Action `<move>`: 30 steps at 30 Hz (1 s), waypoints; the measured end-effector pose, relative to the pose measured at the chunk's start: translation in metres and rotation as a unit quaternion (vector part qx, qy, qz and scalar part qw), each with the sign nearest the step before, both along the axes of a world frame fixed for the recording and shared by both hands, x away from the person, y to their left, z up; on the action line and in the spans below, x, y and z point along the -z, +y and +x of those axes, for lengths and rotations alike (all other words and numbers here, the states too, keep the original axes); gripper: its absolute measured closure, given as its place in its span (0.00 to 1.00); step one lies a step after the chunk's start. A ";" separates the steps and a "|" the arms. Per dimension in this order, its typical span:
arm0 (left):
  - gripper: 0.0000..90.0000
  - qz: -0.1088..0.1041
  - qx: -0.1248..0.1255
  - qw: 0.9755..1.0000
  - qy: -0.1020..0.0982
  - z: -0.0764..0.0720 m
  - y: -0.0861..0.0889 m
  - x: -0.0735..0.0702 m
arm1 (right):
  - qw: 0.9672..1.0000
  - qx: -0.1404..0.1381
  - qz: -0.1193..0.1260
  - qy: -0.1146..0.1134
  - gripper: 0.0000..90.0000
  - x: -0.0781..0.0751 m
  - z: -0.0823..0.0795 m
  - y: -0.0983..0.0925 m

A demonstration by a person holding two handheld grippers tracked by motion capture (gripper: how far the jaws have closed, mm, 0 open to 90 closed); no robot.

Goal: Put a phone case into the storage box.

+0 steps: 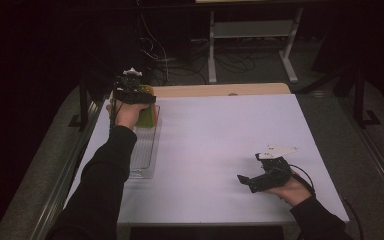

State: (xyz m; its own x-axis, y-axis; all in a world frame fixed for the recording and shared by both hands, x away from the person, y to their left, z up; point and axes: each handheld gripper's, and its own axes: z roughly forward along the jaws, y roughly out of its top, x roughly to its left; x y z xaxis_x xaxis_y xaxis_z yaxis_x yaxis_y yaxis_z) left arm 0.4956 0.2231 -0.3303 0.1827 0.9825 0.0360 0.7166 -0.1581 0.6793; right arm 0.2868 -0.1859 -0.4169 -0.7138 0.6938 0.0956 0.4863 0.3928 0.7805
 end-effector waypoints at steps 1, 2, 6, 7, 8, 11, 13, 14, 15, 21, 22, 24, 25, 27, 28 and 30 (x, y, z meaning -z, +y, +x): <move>0.17 0.000 -0.006 1.000 -0.001 0.001 -0.001 0.003 | 1.000 0.000 0.000 0.001 0.00 0.000 0.000 0.000; 0.17 0.001 -0.010 1.000 -0.002 0.002 -0.002 0.005 | 1.000 0.000 0.000 0.001 0.00 0.000 0.000 0.000; 0.17 0.013 -0.019 1.000 0.001 0.003 -0.002 0.012 | 1.000 0.000 0.001 0.001 0.00 0.000 0.000 0.000; 0.17 0.016 -0.019 1.000 0.001 0.003 -0.001 0.014 | 1.000 0.000 0.002 0.001 0.00 0.000 0.000 0.000; 0.17 0.016 -0.019 1.000 0.001 0.003 -0.001 0.015 | 1.000 0.001 0.002 0.002 0.00 0.000 0.000 0.000; 0.16 0.023 -0.025 0.999 -0.003 0.003 0.000 0.020 | 1.000 0.000 0.001 0.001 0.00 0.000 0.000 0.000; 0.16 0.020 -0.030 0.999 -0.003 0.005 0.001 0.024 | 1.000 -0.001 0.001 0.002 0.00 0.000 -0.001 0.000; 0.16 0.022 -0.031 0.999 -0.002 0.005 0.001 0.025 | 1.000 0.000 0.001 0.002 0.00 0.000 0.000 0.000; 0.16 0.021 -0.032 0.999 -0.004 0.005 0.001 0.026 | 1.000 0.000 0.001 0.002 0.00 0.000 0.000 0.000; 0.16 0.023 -0.031 0.999 -0.011 0.005 0.000 0.031 | 1.000 -0.001 -0.001 0.001 0.00 0.000 0.000 0.000; 0.15 0.026 -0.032 0.999 -0.012 0.006 0.000 0.032 | 1.000 -0.001 -0.001 0.001 0.00 0.000 0.000 0.000; 0.15 0.030 -0.038 0.999 -0.010 0.007 -0.002 0.035 | 1.000 -0.002 -0.001 0.000 0.00 0.000 0.000 0.000; 0.15 0.031 -0.037 0.999 -0.010 0.007 -0.002 0.035 | 1.000 -0.001 0.000 0.001 0.00 0.000 0.000 0.000; 0.15 0.031 -0.035 0.999 -0.012 0.007 -0.002 0.035 | 1.000 -0.001 0.000 0.002 0.00 0.000 0.000 0.000; 0.14 0.031 -0.035 0.999 -0.013 0.007 -0.002 0.035 | 1.000 -0.001 0.000 0.002 0.00 0.000 0.000 0.000; 0.14 0.030 -0.034 0.999 -0.015 0.007 -0.002 0.035 | 1.000 -0.001 -0.001 0.002 0.00 0.000 0.000 0.000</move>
State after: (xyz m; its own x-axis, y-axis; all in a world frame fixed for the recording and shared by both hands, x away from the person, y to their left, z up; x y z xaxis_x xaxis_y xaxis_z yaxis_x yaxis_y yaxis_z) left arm 0.5029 0.2210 -0.3654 0.1139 0.9885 0.0997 0.7059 -0.1511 0.6920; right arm 0.2863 -0.1862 -0.4170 -0.7142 0.6931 0.0979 0.4893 0.3943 0.7779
